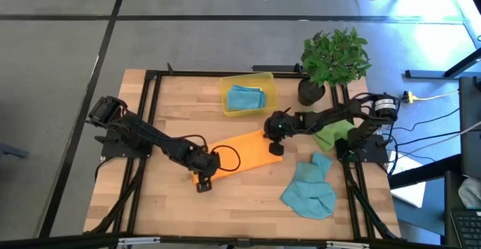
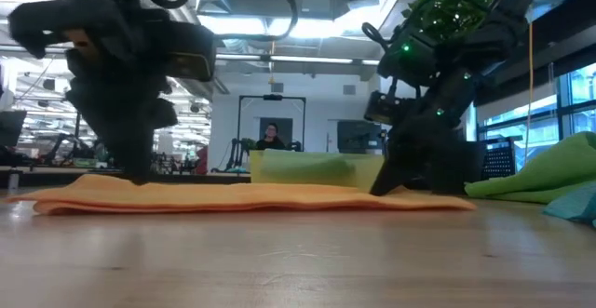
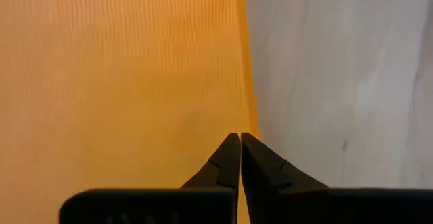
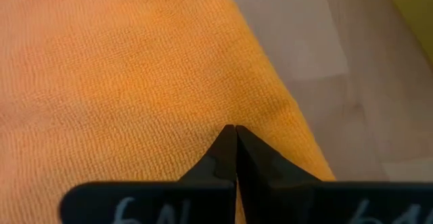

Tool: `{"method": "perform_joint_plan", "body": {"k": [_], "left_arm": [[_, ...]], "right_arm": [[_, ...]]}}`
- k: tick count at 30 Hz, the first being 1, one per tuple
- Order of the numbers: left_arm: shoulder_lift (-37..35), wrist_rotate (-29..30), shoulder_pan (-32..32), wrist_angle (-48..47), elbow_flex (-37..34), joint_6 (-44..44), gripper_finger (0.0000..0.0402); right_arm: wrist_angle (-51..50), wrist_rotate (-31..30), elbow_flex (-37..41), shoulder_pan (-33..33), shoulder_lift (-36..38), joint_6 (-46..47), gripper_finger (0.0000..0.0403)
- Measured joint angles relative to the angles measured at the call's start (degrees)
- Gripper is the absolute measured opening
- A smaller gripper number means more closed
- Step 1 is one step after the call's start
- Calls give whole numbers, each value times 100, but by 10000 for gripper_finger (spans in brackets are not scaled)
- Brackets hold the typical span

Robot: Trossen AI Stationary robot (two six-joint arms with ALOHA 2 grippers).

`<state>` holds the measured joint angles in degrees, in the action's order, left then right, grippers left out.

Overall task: Fold microfiber towels
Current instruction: Fold the orange microfiber towel

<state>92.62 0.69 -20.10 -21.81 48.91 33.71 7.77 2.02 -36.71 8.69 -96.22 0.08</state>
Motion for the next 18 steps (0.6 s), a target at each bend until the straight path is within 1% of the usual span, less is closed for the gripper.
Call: {"method": "perform_joint_plan", "body": {"k": [3, 6, 9, 11, 15, 18], "left_arm": [[-51, 305, -28, -685, 150, -62, 1], [-76, 545, -31, -1124, 231, -13, 3], [-76, 562, 22, -1665, 240, 86, 1], [-76, 563, 36, -1925, 240, 204, 2], [-100, 555, 11, -2071, 240, 219, 2], [-114, 688, 6, -2091, 240, 272, 1]], "right_arm": [[-3, -37, -66, 32, -55, -64, 3], [-30, -72, -108, 30, -66, -64, 3], [-132, -61, -152, 26, -36, -59, 3], [-415, 52, -246, -14, 35, -52, 3], [-997, -2, -561, -215, 275, -17, 4], [-1139, -134, -645, -354, 396, -33, 4]]}}
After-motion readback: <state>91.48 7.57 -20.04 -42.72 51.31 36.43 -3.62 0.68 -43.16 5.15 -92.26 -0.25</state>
